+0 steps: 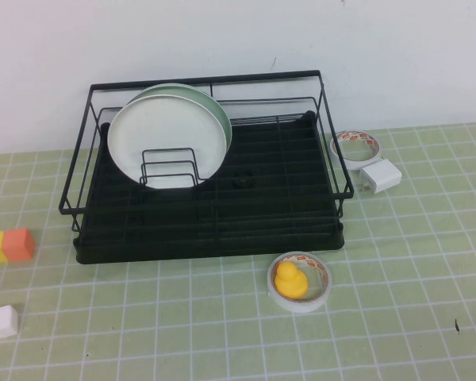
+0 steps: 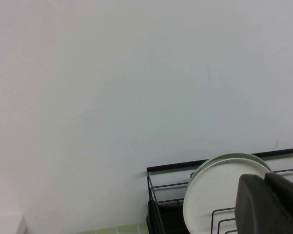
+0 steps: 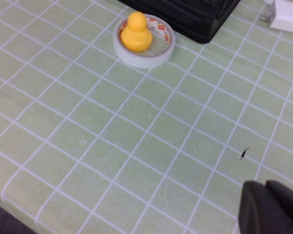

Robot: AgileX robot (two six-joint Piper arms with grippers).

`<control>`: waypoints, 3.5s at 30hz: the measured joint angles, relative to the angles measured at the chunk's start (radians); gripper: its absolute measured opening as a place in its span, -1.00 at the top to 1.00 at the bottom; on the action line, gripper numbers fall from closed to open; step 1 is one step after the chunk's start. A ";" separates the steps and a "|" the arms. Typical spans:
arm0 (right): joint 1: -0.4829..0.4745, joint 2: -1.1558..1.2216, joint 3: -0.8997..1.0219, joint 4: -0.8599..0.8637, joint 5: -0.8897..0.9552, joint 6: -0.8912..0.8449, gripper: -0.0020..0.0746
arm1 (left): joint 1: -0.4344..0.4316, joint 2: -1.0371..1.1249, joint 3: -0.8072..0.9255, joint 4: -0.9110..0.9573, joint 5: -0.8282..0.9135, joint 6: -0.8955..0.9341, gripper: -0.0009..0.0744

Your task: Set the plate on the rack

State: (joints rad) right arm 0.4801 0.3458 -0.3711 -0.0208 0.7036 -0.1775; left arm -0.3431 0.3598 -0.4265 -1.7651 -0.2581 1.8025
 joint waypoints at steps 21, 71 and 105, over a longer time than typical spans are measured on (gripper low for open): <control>-0.001 0.000 0.000 0.002 0.000 0.000 0.95 | 0.131 -0.370 0.424 0.015 0.159 -0.141 0.98; -0.004 0.000 0.000 0.002 0.000 0.000 0.95 | 0.171 -0.372 0.446 1.935 0.570 -2.333 0.98; -0.004 0.000 0.000 0.002 0.000 0.000 0.95 | 0.235 -0.374 0.444 1.633 0.575 -1.749 0.98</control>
State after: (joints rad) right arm 0.4764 0.3458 -0.3711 -0.0187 0.7036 -0.1775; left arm -0.1079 -0.0139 0.0174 -0.1325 0.3164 0.0534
